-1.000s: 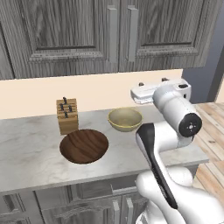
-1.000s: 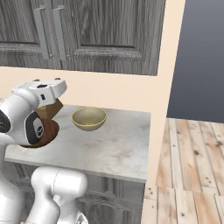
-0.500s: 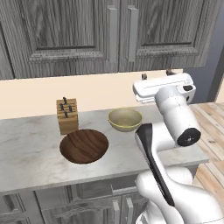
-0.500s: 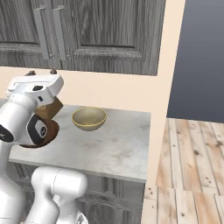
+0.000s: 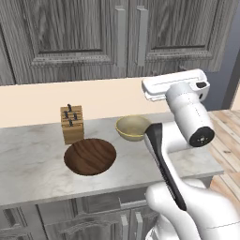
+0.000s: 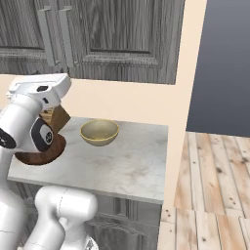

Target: Open the cabinet. Pick the bowls from the counter and place them in the cabinet. Then close the cabinet.

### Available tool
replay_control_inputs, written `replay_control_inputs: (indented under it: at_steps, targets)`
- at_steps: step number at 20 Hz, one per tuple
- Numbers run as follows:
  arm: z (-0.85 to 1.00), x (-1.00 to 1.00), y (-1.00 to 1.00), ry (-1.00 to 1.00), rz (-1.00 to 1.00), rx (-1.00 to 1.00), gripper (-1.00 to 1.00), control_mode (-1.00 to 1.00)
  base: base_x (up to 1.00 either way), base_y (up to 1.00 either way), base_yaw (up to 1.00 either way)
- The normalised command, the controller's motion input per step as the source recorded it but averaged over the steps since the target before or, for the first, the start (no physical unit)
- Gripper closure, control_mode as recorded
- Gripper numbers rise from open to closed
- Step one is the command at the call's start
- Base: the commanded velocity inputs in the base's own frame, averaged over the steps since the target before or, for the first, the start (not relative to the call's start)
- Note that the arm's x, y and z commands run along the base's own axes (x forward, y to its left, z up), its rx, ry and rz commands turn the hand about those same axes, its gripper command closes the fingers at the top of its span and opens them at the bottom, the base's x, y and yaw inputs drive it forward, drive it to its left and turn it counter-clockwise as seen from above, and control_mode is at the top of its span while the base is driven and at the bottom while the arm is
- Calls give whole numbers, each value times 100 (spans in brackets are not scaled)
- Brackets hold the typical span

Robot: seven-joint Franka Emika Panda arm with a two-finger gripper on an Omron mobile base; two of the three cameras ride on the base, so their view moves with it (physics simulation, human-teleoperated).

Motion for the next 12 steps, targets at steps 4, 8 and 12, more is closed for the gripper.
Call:
replay_control_inputs:
  at_steps: [4, 8, 12]
  targets:
    - [0, 29, 0, 0, 0, 0, -100, -100, 0, 0, 0]
    - [0, 38, 0, 0, 0, 0, -100, -100, 0, 0, 0]
    - [0, 42, 0, 2, 0, 0, -100, -100, 0, 0, 0]
